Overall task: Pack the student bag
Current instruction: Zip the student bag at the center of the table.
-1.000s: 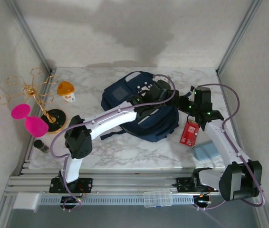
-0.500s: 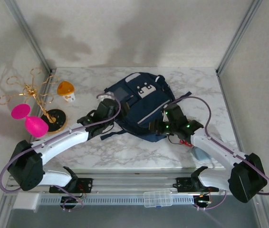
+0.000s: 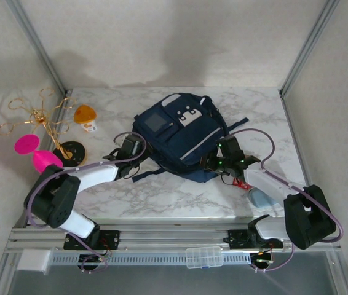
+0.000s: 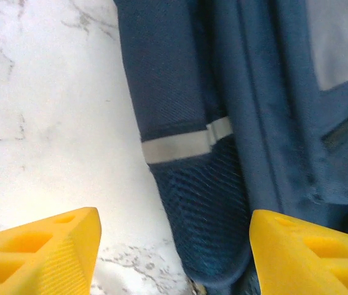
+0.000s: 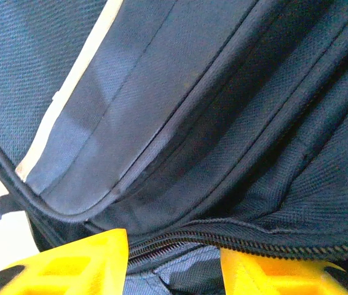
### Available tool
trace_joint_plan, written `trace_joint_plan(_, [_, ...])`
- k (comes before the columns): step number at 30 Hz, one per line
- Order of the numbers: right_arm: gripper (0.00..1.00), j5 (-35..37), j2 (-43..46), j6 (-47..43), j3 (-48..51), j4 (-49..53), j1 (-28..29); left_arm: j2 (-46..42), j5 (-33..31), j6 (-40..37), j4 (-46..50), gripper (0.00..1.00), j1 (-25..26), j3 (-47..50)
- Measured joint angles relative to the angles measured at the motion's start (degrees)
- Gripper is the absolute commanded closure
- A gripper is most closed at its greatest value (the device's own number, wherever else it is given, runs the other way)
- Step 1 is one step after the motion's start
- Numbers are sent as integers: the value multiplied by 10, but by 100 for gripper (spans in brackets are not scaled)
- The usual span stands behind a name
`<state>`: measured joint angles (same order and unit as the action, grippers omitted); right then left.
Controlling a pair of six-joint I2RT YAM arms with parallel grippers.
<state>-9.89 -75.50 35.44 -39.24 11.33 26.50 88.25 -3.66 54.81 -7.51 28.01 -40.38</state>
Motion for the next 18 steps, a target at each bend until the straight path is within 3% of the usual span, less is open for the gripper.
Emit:
trace_joint_plan(10, [57, -21, -30, -38, -2, -33, -39, 105, 12, 41, -66, 49, -1, -33])
trace_joint_plan(14, [57, -22, -33, -50, -2, -35, -39, 129, 19, 55, -86, 61, -1, -46])
trace_joint_plan(18, [57, -22, -47, -62, -13, -36, -41, 141, 29, 69, -111, 82, -1, -50])
